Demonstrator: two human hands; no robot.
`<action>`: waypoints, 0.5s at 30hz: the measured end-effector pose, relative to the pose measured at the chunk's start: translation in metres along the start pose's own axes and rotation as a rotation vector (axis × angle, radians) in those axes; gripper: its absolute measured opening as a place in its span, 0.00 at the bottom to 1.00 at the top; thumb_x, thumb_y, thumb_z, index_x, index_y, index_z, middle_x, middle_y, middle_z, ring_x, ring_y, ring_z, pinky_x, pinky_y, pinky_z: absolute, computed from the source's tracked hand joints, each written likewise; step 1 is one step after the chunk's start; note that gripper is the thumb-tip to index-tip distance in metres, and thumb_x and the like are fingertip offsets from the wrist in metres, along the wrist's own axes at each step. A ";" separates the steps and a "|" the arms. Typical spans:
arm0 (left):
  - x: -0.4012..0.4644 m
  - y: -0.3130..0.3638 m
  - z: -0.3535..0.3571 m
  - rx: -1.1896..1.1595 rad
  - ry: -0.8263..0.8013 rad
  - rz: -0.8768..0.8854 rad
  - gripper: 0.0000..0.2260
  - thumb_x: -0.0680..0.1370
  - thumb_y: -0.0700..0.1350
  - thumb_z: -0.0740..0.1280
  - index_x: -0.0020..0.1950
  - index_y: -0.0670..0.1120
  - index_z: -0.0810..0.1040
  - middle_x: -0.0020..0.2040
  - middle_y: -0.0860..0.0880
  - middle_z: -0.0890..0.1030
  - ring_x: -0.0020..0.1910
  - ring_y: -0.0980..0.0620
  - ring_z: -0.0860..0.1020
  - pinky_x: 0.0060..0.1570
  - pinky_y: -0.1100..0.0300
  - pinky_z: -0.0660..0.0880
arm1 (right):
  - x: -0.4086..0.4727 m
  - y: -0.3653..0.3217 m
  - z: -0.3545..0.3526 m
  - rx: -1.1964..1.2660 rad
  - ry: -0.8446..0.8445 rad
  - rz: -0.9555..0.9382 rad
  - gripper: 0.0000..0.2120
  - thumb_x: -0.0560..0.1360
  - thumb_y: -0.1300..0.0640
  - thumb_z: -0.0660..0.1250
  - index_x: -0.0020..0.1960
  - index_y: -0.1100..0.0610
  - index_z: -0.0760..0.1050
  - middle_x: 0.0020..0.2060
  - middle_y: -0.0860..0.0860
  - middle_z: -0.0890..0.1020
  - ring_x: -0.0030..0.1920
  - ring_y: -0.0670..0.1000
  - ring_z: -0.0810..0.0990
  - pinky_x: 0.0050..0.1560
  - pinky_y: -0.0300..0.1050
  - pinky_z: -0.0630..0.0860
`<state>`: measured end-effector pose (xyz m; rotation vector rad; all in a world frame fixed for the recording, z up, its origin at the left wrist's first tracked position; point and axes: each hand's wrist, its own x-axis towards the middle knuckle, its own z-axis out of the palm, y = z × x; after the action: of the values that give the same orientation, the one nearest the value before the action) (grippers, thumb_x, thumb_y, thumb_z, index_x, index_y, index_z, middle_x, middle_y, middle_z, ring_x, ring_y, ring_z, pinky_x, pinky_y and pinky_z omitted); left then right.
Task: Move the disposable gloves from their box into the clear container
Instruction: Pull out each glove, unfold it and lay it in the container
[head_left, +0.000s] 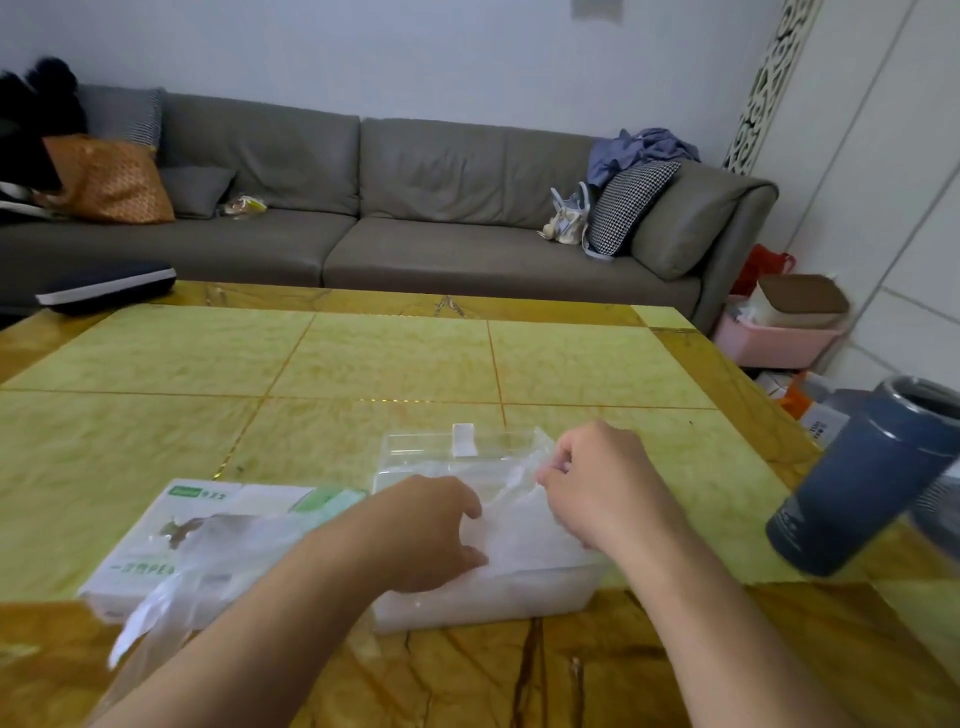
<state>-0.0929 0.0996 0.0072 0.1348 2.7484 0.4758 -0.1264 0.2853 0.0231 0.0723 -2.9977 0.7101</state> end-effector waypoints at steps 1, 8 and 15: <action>0.003 0.001 -0.001 0.032 -0.024 0.006 0.25 0.78 0.60 0.71 0.74 0.58 0.72 0.58 0.58 0.82 0.57 0.55 0.80 0.61 0.54 0.78 | 0.000 0.000 0.001 -0.075 0.014 0.005 0.12 0.79 0.57 0.70 0.37 0.57 0.81 0.35 0.49 0.83 0.29 0.53 0.83 0.30 0.49 0.82; 0.016 0.003 -0.001 0.124 -0.045 0.021 0.23 0.75 0.54 0.74 0.70 0.59 0.76 0.50 0.56 0.85 0.48 0.54 0.83 0.51 0.54 0.82 | -0.005 -0.007 0.003 -0.316 0.018 0.034 0.10 0.75 0.62 0.70 0.40 0.54 0.71 0.35 0.50 0.78 0.31 0.52 0.77 0.27 0.42 0.67; 0.024 0.005 0.003 0.274 0.010 0.065 0.15 0.73 0.53 0.74 0.57 0.51 0.79 0.48 0.52 0.82 0.49 0.47 0.82 0.45 0.53 0.79 | -0.019 -0.033 -0.003 -0.201 0.007 -0.231 0.11 0.76 0.61 0.69 0.53 0.52 0.69 0.47 0.46 0.75 0.45 0.52 0.78 0.43 0.50 0.78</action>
<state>-0.1144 0.1093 -0.0015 0.2908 2.8123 0.1137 -0.1049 0.2577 0.0393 0.3964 -2.9669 0.3835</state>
